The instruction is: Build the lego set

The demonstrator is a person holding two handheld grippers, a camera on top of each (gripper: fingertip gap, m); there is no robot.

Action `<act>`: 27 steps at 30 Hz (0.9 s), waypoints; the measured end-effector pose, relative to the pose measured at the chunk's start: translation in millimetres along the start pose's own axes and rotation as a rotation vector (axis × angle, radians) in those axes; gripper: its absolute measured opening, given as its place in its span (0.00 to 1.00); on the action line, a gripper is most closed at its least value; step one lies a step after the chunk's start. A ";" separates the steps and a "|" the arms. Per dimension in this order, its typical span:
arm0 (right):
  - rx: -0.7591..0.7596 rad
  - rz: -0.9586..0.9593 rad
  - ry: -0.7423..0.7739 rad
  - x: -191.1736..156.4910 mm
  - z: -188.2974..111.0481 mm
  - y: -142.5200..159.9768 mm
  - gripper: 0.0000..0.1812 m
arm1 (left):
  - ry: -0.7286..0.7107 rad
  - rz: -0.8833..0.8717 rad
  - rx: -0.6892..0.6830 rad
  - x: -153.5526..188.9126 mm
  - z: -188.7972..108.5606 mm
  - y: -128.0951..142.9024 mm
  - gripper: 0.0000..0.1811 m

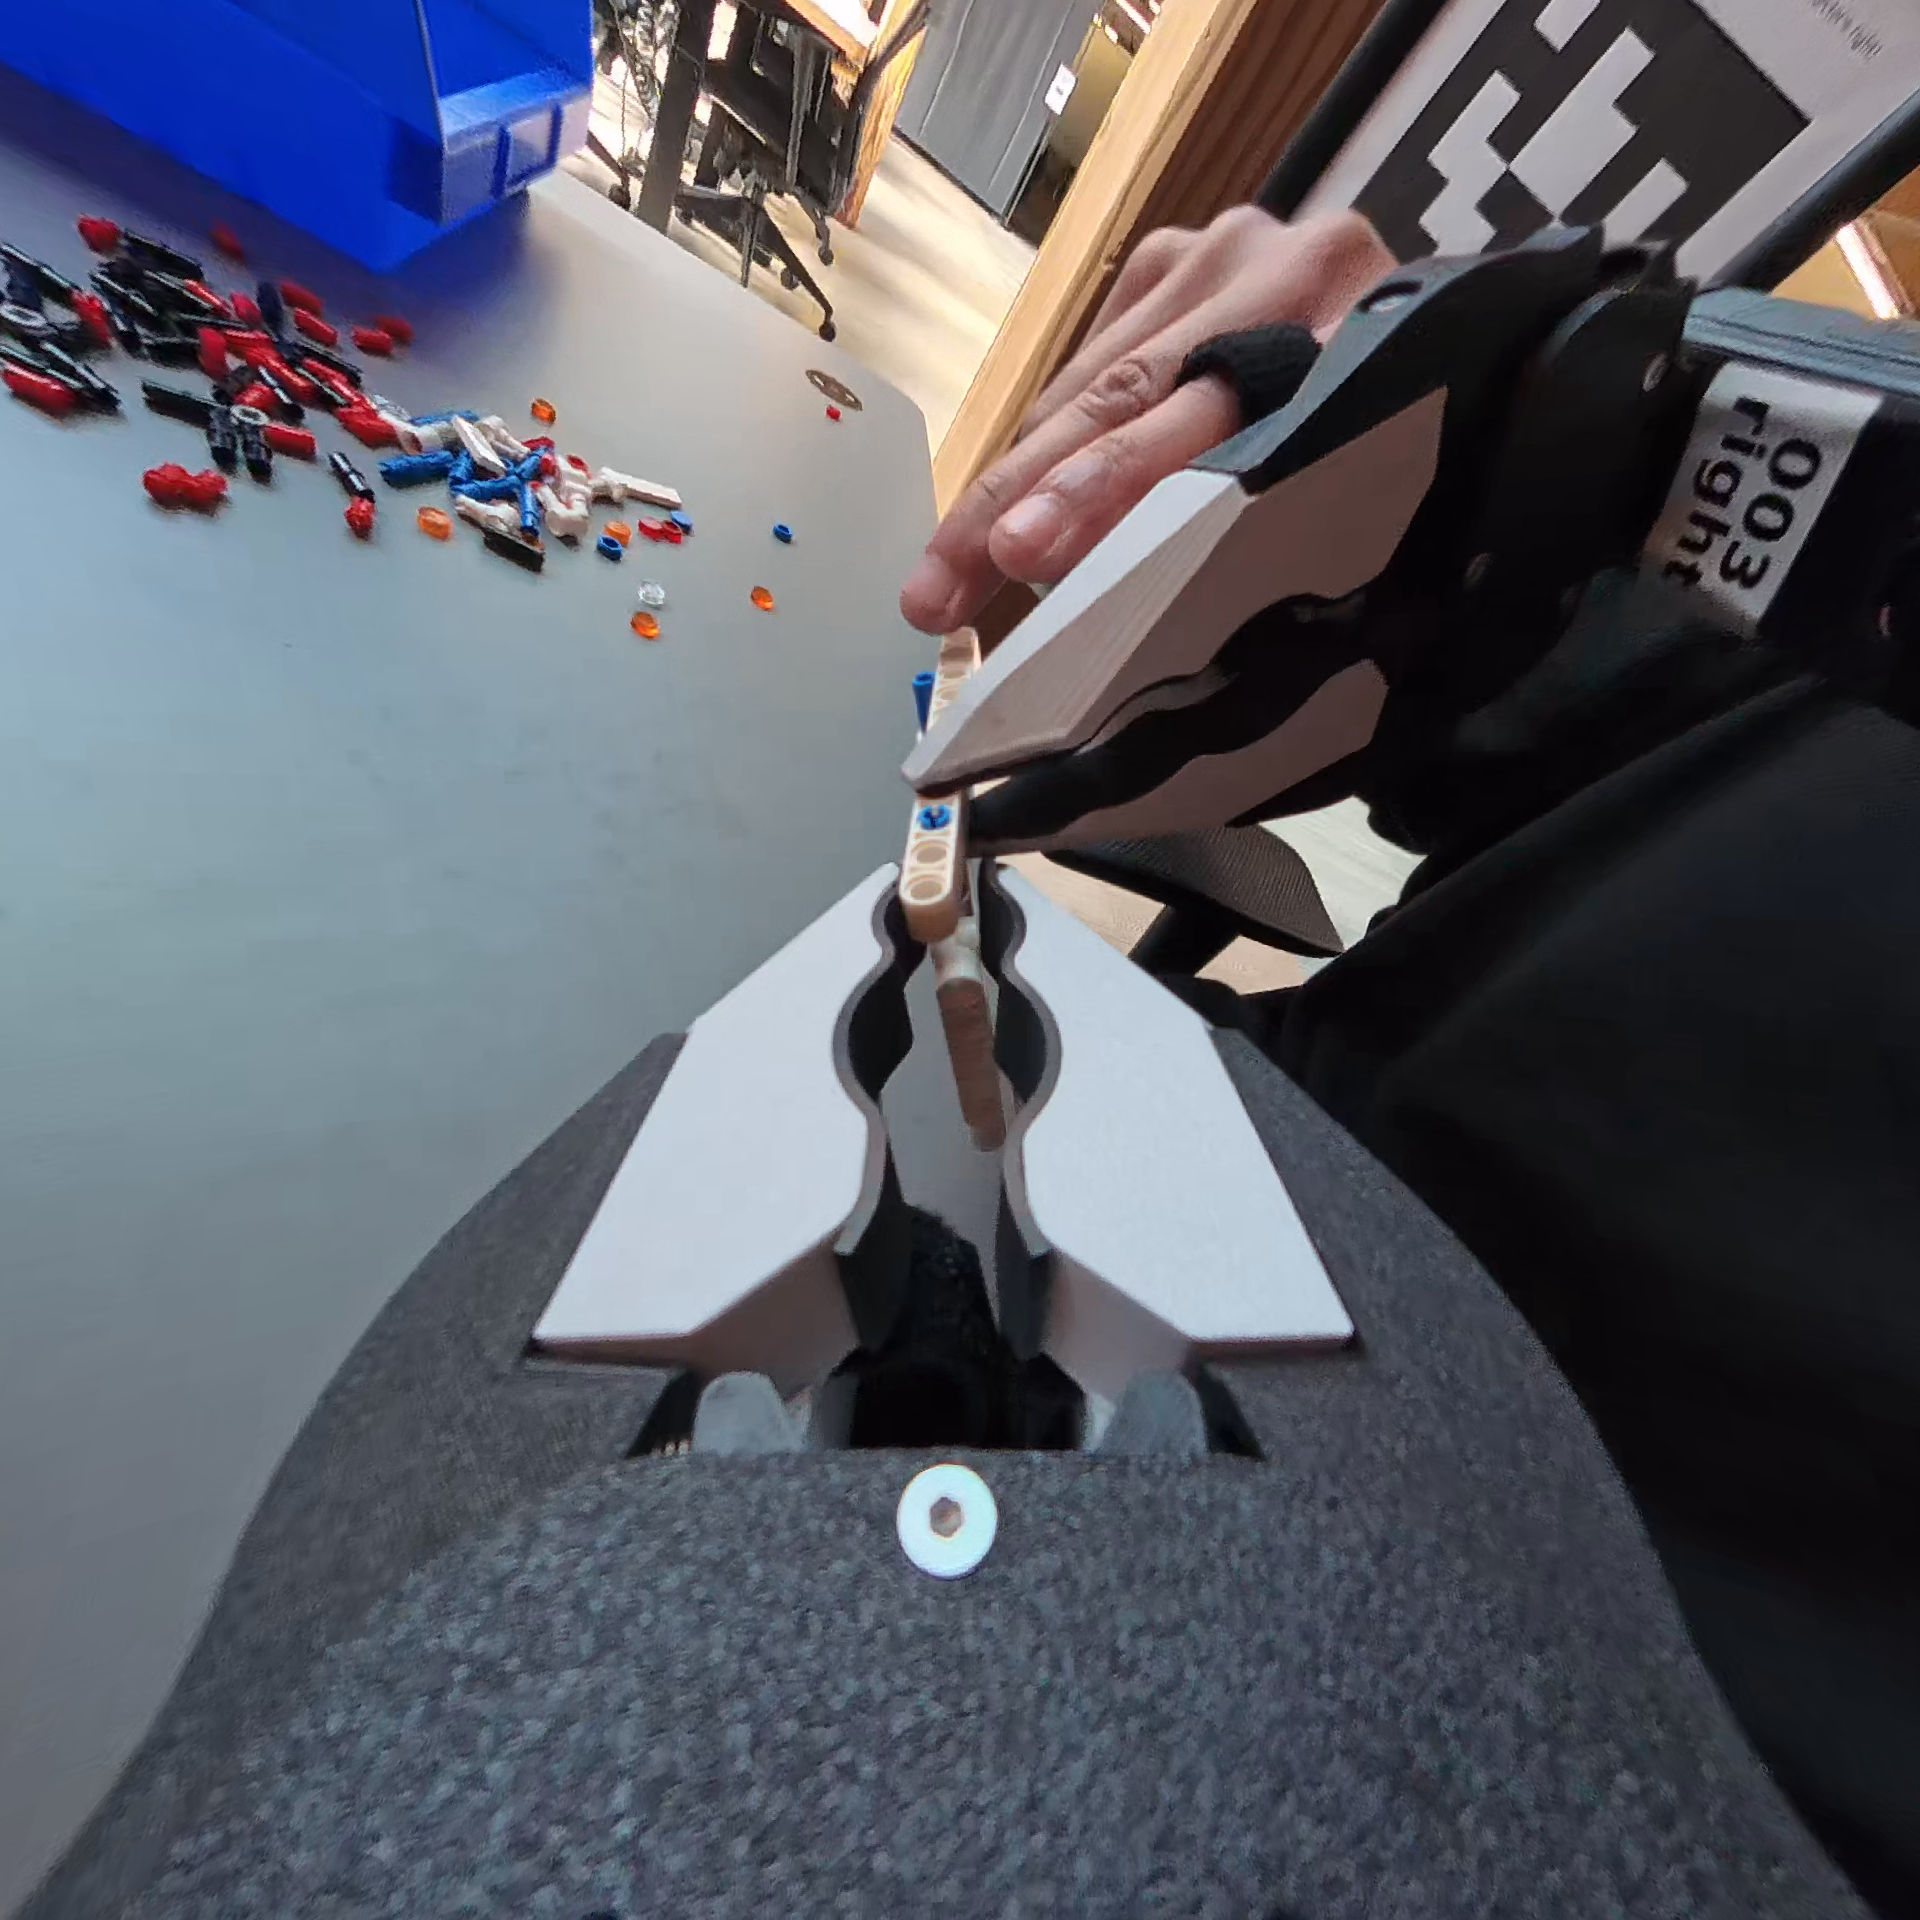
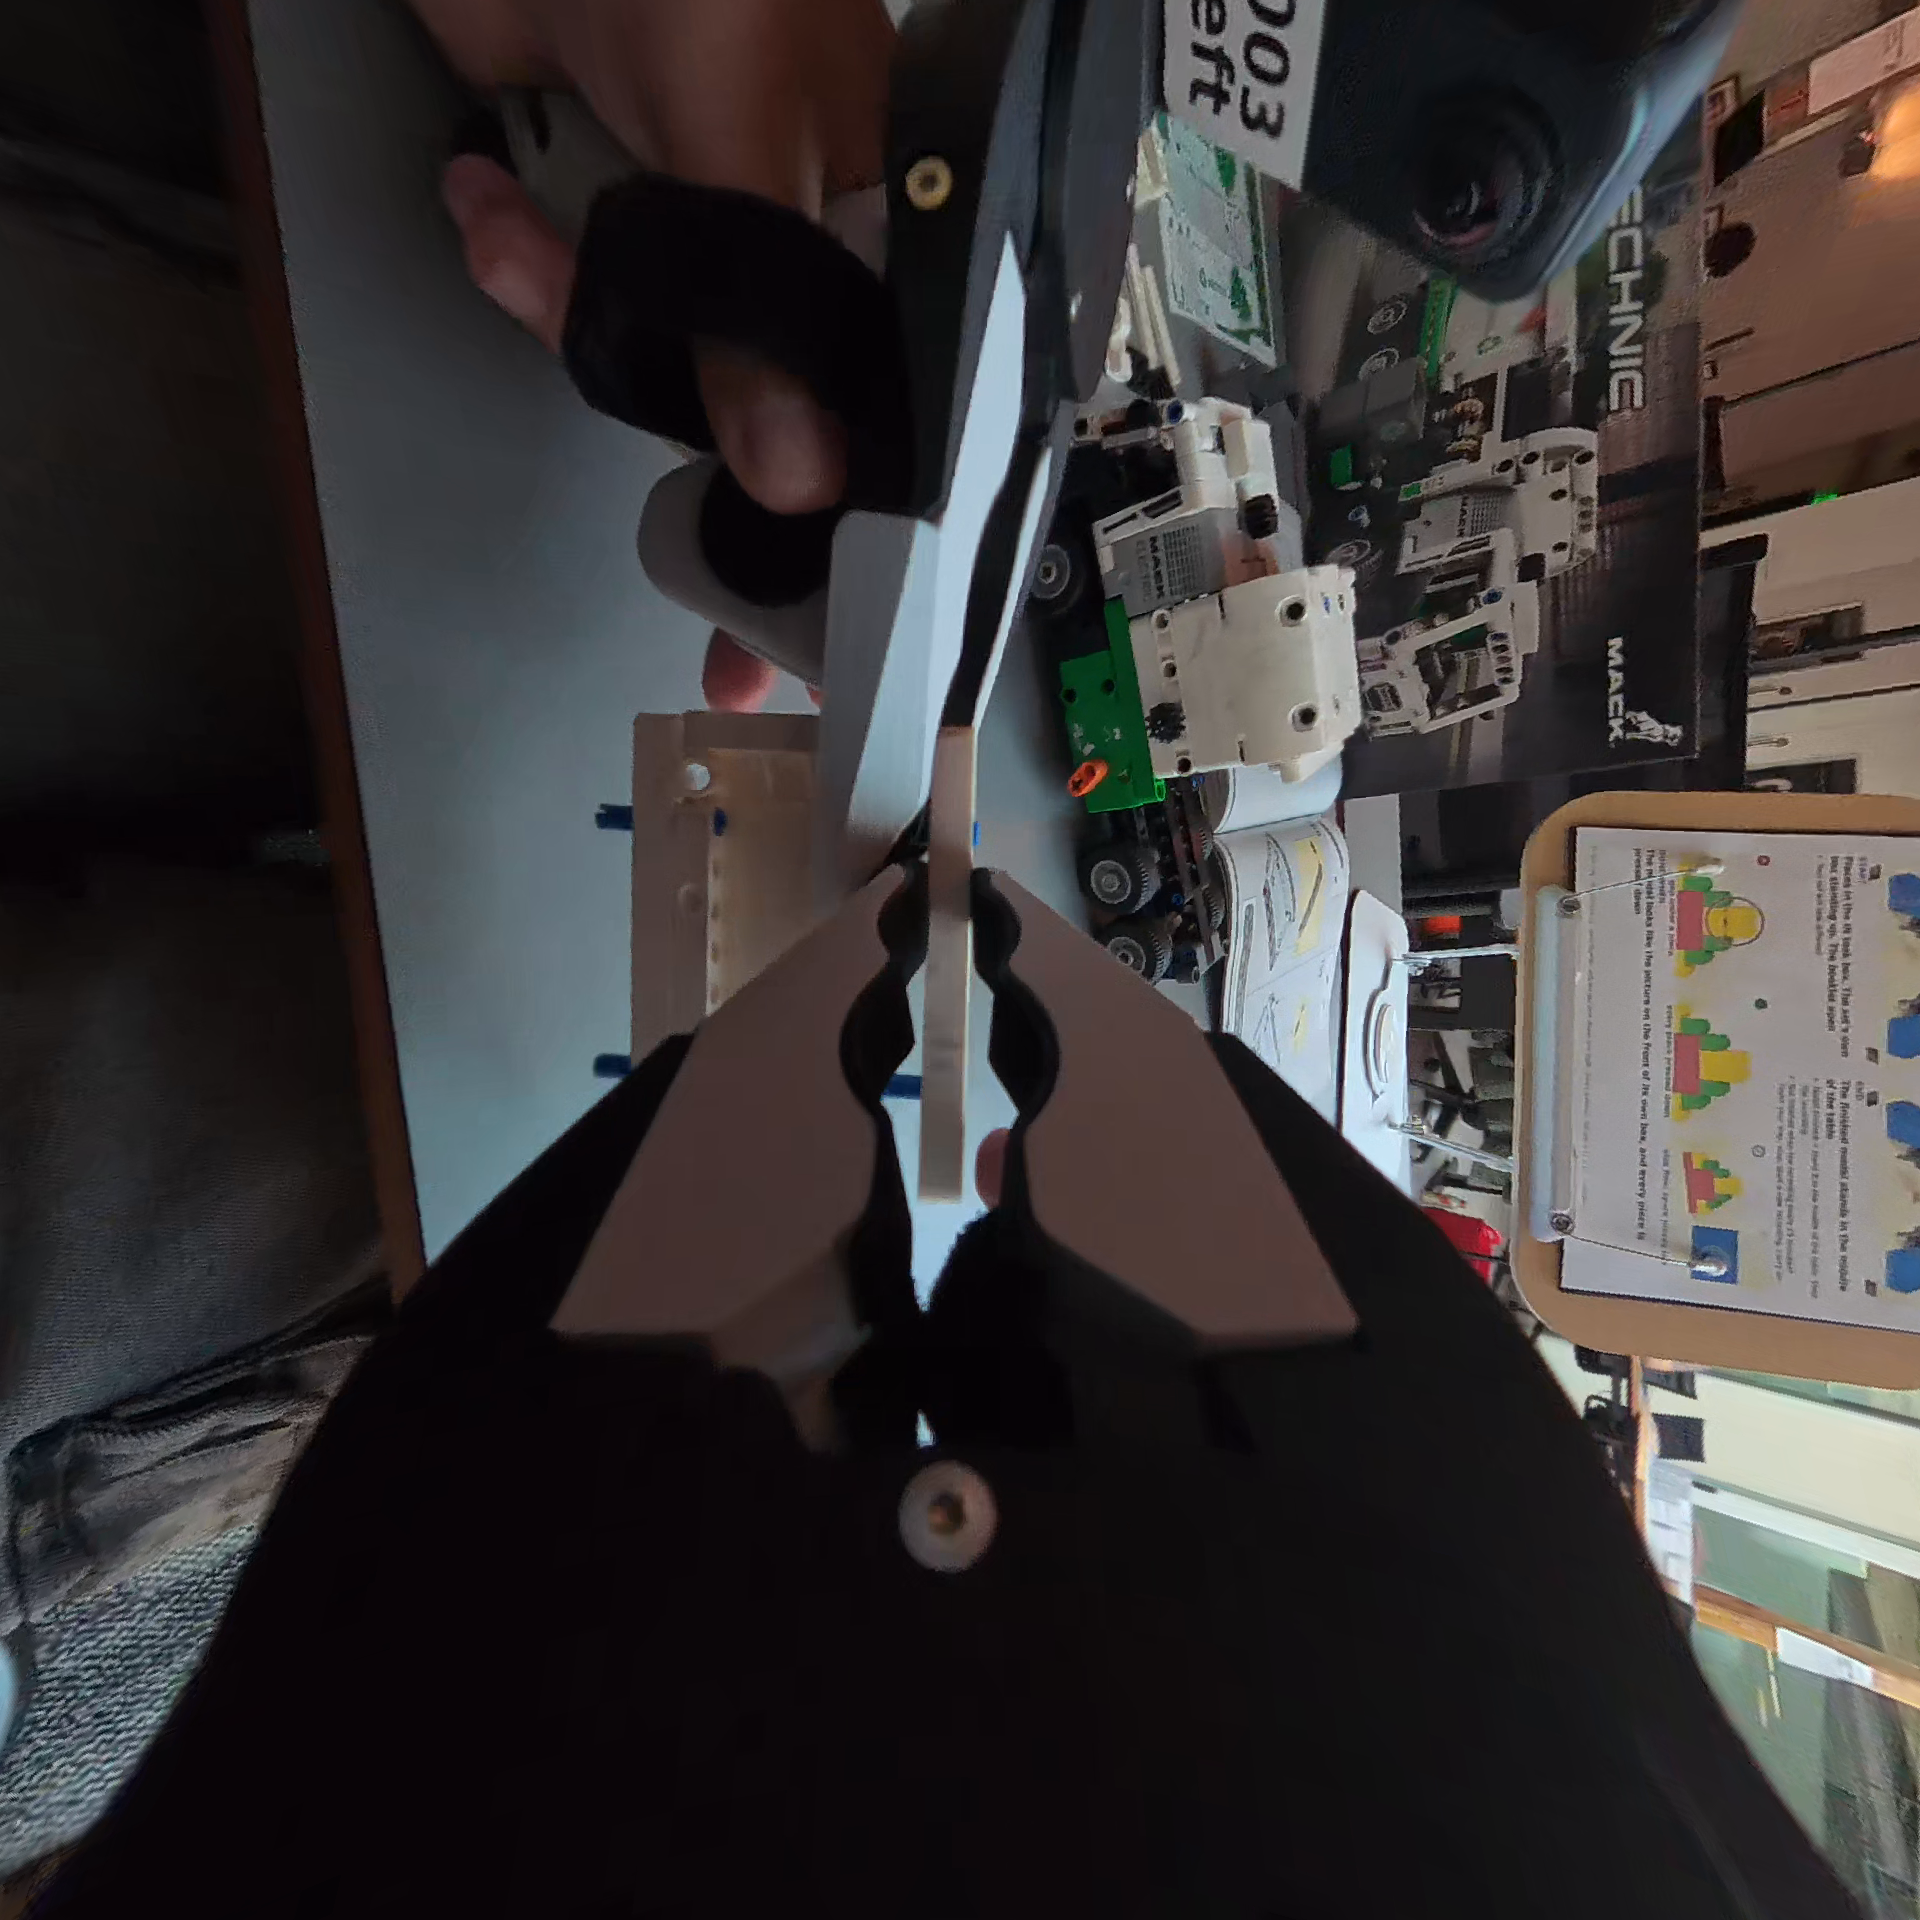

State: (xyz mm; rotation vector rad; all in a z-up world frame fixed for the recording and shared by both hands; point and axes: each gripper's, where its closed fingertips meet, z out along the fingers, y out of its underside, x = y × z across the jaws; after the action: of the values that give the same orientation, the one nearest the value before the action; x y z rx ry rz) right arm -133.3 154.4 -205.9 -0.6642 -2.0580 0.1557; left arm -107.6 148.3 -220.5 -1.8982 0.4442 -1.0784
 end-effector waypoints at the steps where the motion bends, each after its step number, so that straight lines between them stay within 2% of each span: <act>1: -0.006 0.020 0.019 3.7 0.9 2.9 0.04 | 0.000 -0.012 0.010 -1.2 -1.3 -1.5 0.06; 3: 0.028 0.071 0.039 8.8 -0.2 3.4 0.04 | 0.005 -0.034 0.006 -2.7 -1.0 -1.3 0.11; 4: 0.063 0.131 0.013 7.0 -1.2 -0.3 0.03 | 0.009 -0.032 -0.006 -2.1 0.2 0.3 0.10; 5: 0.079 0.181 0.007 7.5 -0.8 -1.3 0.03 | 0.010 -0.019 -0.016 -0.9 1.3 1.6 0.04; 8: 0.063 0.241 0.017 6.4 4.5 5.2 0.04 | -0.041 -0.013 -0.034 -6.9 3.4 4.1 0.02; 12: 0.001 0.155 0.066 5.5 3.2 8.4 0.04 | -0.089 0.034 -0.049 -9.1 5.7 6.1 0.02; 15: -0.029 0.111 0.057 2.8 4.3 9.6 0.04 | -0.160 0.134 -0.077 -12.3 7.1 8.7 0.02; 18: -0.026 0.160 -0.039 -2.2 3.5 10.2 0.04 | -0.182 0.191 -0.106 -10.7 9.3 12.5 0.03; 27: 0.176 0.504 -0.432 -7.3 -9.5 -0.5 0.04 | -0.164 0.298 -0.090 1.2 10.2 11.9 0.03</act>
State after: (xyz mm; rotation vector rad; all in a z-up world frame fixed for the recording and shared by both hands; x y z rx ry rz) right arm -122.7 148.8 -206.0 -1.1009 -2.2006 0.8215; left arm -97.2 146.3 -232.1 -1.9073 0.6661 -0.7124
